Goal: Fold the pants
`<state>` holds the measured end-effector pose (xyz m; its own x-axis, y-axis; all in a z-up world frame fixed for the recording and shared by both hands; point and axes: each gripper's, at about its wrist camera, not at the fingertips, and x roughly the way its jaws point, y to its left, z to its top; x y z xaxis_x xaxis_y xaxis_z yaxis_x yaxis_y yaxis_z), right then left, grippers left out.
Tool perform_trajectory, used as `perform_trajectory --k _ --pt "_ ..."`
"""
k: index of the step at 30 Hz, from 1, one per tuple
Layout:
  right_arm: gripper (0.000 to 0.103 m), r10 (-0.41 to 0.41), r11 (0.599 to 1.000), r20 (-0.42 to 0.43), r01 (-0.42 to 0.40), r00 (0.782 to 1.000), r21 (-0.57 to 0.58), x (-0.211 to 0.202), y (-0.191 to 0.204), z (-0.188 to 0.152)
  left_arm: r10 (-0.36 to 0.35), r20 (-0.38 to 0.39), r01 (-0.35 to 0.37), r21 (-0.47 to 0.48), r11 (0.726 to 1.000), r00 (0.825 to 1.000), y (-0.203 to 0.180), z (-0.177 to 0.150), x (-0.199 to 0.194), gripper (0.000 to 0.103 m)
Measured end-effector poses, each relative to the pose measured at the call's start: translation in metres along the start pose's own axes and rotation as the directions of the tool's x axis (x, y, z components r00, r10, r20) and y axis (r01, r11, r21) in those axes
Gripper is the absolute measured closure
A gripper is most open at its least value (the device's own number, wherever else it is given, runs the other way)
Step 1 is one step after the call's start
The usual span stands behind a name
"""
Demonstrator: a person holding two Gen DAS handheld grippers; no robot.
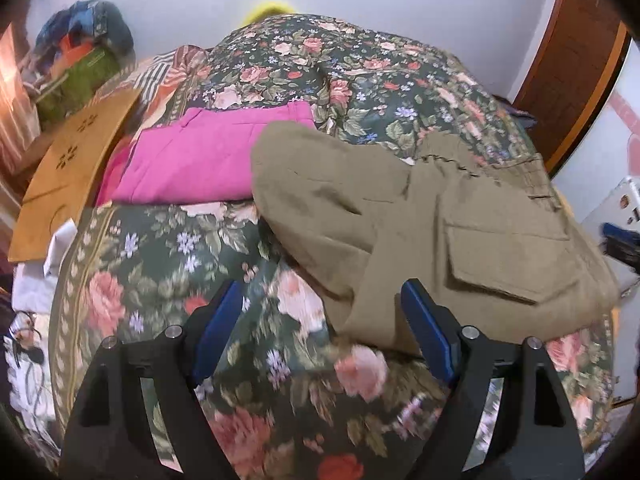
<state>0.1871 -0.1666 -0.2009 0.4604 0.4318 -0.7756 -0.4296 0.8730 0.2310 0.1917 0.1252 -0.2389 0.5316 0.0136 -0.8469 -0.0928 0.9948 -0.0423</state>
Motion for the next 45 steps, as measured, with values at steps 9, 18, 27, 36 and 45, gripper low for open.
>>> perform_trajectory --k 9,18,27,36,45 --pt "0.036 0.066 0.993 -0.028 -0.069 0.997 -0.100 0.011 0.051 -0.015 -0.019 -0.043 0.018 -0.022 1.000 0.999 -0.001 -0.014 0.021 0.020" --pt "0.029 0.035 0.997 -0.057 -0.039 0.998 -0.065 0.039 0.018 -0.021 -0.060 -0.075 0.058 -0.033 0.998 0.995 -0.005 -0.034 0.014 0.020" --pt "0.029 -0.053 0.992 -0.026 0.050 0.998 -0.113 0.026 0.008 0.000 -0.052 0.010 0.053 -0.067 0.996 0.999 0.011 -0.010 -0.010 0.021" --pt "0.029 0.003 0.992 0.005 -0.002 1.000 -0.124 0.037 0.024 0.017 -0.094 -0.048 0.091 -0.054 0.994 0.994 0.014 0.032 0.035 0.021" --pt "0.030 0.029 0.993 -0.082 -0.038 0.996 -0.110 0.065 0.015 0.007 0.159 -0.100 -0.159 0.011 0.987 0.982 0.048 0.018 0.053 0.020"
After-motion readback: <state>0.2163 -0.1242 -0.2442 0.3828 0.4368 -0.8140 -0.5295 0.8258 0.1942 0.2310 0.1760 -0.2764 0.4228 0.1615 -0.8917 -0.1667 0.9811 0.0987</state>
